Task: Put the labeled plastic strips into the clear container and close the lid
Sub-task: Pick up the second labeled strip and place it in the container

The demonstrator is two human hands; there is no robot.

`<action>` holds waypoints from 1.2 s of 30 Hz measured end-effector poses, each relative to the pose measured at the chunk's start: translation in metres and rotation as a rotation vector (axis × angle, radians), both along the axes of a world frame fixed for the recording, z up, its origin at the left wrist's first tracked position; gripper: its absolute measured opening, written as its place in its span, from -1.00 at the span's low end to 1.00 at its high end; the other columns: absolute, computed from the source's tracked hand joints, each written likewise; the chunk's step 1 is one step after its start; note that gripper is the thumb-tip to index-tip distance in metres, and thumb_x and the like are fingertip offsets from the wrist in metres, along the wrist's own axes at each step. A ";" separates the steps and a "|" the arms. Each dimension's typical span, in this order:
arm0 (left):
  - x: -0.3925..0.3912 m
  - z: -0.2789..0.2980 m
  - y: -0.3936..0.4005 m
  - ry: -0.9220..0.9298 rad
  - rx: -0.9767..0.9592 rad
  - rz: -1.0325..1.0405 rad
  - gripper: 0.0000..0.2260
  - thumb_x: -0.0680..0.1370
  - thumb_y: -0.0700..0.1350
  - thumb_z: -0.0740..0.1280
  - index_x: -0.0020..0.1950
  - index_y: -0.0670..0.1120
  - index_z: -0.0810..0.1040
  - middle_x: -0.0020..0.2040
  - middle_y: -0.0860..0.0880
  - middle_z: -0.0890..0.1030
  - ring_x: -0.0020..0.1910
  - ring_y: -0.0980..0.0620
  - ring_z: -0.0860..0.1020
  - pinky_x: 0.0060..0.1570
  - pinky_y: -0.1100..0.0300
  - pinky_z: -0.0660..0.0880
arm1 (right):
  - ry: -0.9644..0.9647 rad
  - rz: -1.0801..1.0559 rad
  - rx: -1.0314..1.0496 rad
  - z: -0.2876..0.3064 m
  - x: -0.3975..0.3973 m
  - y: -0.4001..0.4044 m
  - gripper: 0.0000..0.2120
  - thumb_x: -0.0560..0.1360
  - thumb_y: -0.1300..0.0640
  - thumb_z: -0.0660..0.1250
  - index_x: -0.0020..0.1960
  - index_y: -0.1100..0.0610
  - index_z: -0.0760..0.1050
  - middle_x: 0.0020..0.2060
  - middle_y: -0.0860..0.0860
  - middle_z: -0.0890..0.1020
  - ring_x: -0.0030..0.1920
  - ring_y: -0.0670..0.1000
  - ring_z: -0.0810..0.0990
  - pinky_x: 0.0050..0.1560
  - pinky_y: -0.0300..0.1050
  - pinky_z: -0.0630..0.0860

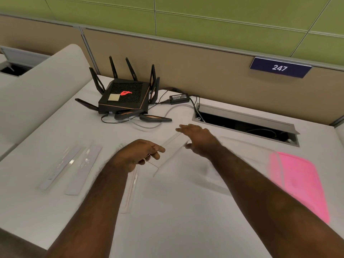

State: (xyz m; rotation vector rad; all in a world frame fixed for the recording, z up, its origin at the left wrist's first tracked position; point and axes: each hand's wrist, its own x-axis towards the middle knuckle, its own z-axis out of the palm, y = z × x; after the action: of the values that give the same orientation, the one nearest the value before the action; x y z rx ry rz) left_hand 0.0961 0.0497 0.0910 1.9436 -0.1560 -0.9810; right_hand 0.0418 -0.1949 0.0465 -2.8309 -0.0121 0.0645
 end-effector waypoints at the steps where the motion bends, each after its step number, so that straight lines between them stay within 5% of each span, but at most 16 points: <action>1: 0.003 0.001 0.000 0.001 -0.002 -0.014 -0.70 0.59 -0.19 0.21 -0.10 0.02 0.73 -0.31 0.06 0.66 -0.36 0.09 0.40 -0.33 0.24 0.33 | 0.003 -0.004 0.014 0.002 -0.003 -0.005 -0.29 0.43 0.15 0.46 0.48 -0.15 0.24 0.49 -0.14 0.31 0.51 0.00 0.19 0.39 0.14 0.24; 6: 0.012 0.004 -0.010 -0.136 -0.001 0.025 -0.83 0.57 -0.12 0.30 -0.08 0.08 0.68 -0.19 0.11 0.70 -0.19 0.05 0.51 -0.19 0.20 0.42 | 0.022 -0.008 -0.023 0.010 -0.023 -0.034 -0.38 0.41 -0.06 0.45 0.43 -0.11 0.35 0.40 -0.11 0.45 0.48 -0.04 0.25 0.39 0.05 0.24; 10: 0.015 0.001 -0.023 -0.265 -0.079 -0.016 -0.91 0.53 0.01 0.37 0.02 0.11 0.63 -0.02 0.19 0.66 -0.06 0.23 0.56 -0.21 0.29 0.42 | 0.006 -0.090 0.012 0.018 -0.044 -0.062 -0.41 0.40 -0.17 0.42 0.39 -0.09 0.41 0.38 -0.07 0.48 0.45 -0.04 0.30 0.41 0.03 0.23; 16: 0.011 -0.001 -0.063 -0.451 -0.028 -0.248 -0.58 0.38 0.07 0.53 0.21 0.12 0.57 0.07 0.19 0.61 0.00 0.16 0.57 -0.08 0.28 0.54 | -0.033 -0.234 0.049 0.029 -0.081 -0.107 -0.45 0.34 -0.25 0.42 0.30 -0.16 0.49 0.32 -0.08 0.54 0.39 -0.04 0.37 0.32 -0.04 0.24; 20: 0.006 -0.007 -0.100 -0.616 -0.002 -0.367 -0.59 0.43 0.02 0.50 0.26 0.02 0.57 0.18 0.06 0.61 0.00 0.08 0.53 -0.13 0.32 0.46 | -0.047 -0.289 0.020 0.038 -0.108 -0.134 -0.49 0.34 -0.27 0.41 0.24 -0.16 0.53 0.25 -0.08 0.58 0.33 -0.04 0.44 0.33 0.05 0.32; 25: -0.007 -0.008 -0.144 -0.819 0.132 -0.480 -0.65 0.47 0.13 0.41 0.24 0.13 0.57 0.24 0.07 0.55 0.23 0.00 0.44 0.23 -0.01 0.39 | -0.068 -0.394 -0.036 0.037 -0.140 -0.161 -0.51 0.33 -0.25 0.44 0.21 -0.11 0.57 0.28 0.04 0.56 0.35 0.03 0.41 0.32 0.11 0.31; 30: -0.026 -0.009 -0.181 -1.074 0.240 -0.582 -0.64 0.49 0.19 0.34 0.26 0.15 0.56 0.25 0.03 0.51 0.26 -0.04 0.39 0.18 -0.01 0.30 | -0.091 -0.478 -0.147 0.029 -0.166 -0.177 -0.52 0.31 -0.28 0.44 0.16 -0.11 0.60 0.10 -0.05 0.60 0.19 0.07 0.44 0.12 0.04 0.33; 36: -0.044 -0.026 -0.212 -1.199 0.384 -0.663 -0.64 0.50 0.20 0.31 0.26 0.14 0.56 0.26 0.03 0.53 0.26 -0.07 0.40 0.14 -0.03 0.27 | -0.089 -0.551 -0.221 0.013 -0.186 -0.185 -0.54 0.30 -0.24 0.47 0.12 -0.07 0.61 0.12 -0.04 0.64 0.22 0.13 0.45 0.12 0.09 0.28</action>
State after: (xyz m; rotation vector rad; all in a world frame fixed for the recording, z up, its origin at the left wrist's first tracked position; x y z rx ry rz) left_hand 0.0517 -0.1625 0.0654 2.6724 -1.4339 -0.0579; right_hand -0.1442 -0.3801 0.0590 -2.9384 0.7933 -0.1937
